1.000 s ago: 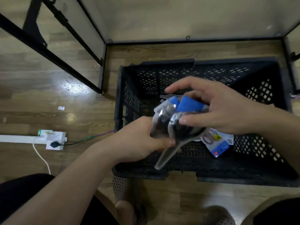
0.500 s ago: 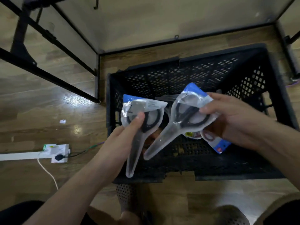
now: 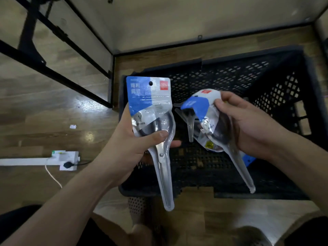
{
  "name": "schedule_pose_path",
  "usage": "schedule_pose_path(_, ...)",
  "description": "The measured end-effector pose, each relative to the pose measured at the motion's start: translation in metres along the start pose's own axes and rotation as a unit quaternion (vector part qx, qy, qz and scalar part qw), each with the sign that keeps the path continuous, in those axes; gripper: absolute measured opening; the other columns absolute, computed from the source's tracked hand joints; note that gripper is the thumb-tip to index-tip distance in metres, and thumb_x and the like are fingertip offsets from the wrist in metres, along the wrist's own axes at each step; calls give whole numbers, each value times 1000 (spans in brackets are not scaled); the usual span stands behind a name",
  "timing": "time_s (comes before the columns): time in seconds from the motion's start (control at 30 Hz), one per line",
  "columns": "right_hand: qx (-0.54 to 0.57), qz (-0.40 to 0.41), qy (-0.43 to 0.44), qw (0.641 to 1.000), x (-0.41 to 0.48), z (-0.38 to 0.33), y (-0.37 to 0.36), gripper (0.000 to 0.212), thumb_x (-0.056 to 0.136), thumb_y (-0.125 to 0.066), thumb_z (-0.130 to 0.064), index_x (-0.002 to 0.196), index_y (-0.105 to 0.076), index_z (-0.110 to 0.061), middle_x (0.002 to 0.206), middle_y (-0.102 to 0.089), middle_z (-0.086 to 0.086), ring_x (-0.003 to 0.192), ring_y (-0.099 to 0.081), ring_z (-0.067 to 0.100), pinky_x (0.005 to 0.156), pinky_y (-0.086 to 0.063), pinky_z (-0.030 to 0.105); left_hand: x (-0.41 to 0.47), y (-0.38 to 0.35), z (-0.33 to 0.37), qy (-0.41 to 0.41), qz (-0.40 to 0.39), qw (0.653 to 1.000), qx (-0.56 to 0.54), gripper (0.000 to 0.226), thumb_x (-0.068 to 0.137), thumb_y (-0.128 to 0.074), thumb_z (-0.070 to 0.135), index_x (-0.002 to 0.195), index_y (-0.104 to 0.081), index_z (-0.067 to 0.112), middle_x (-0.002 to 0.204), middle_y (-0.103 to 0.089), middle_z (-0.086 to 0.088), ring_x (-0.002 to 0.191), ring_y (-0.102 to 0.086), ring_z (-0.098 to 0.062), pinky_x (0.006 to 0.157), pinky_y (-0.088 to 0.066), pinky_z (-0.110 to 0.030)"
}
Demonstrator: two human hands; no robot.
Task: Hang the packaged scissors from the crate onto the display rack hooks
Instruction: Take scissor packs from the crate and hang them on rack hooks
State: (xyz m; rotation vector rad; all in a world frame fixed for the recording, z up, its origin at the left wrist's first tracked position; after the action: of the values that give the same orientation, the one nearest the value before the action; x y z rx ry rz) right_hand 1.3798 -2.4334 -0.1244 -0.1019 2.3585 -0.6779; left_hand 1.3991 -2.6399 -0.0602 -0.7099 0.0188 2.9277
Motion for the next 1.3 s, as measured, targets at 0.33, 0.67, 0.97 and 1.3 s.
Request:
schedule_pose_path(0.33,-38,38,94,994,-12,-22,2,31,104,-45,0,121,-61,-22,107,-77,7,95,-75,21,82,-63,36,8,-14,3,22,-44,999,-2,73,89,-63,-12,143,-41,32,126,-71,-8,95,-74,-48,82,-58,-67)
schedule_pose_path(0.67,51,101,41,993,-45,-5,1,29,105,-45,-1,130,-54,-14,98,-77,-1,90,-74,15,79,-62,35,-17,-28,-14,106,-47,992,-55,71,84,-66,0,142,-41,33,126,-71,-5,96,-74,-46,76,-62,-58)
schedule_pose_path(0.97,72,165,17,983,-78,21,-6,26,105,-46,0,122,-53,-17,85,-70,2,71,-68,15,66,-61,43,-49,-47,-23,146,-30,979,-137,63,93,-61,-7,148,-38,15,128,-68,-15,97,-73,-38,78,-61,-51)
schedule_pose_path(1.3,12,276,34,960,-178,13,0,29,103,-48,3,115,-57,-21,86,-70,0,77,-63,17,78,-57,37,-106,-64,8,157,-50,975,-149,56,92,-57,-9,135,-44,24,114,-73,0,92,-75,-29,78,-60,-63)
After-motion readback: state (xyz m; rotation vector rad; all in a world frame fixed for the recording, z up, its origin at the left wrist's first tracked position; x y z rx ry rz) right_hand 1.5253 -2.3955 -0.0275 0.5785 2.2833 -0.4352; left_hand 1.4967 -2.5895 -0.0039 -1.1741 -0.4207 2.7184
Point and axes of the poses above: each hand's wrist, its own x-axis towards the middle knuckle, its own y-axis out of the back of the hand, z = x × y, the point moved 9 cm from there along x, towards the middle knuckle
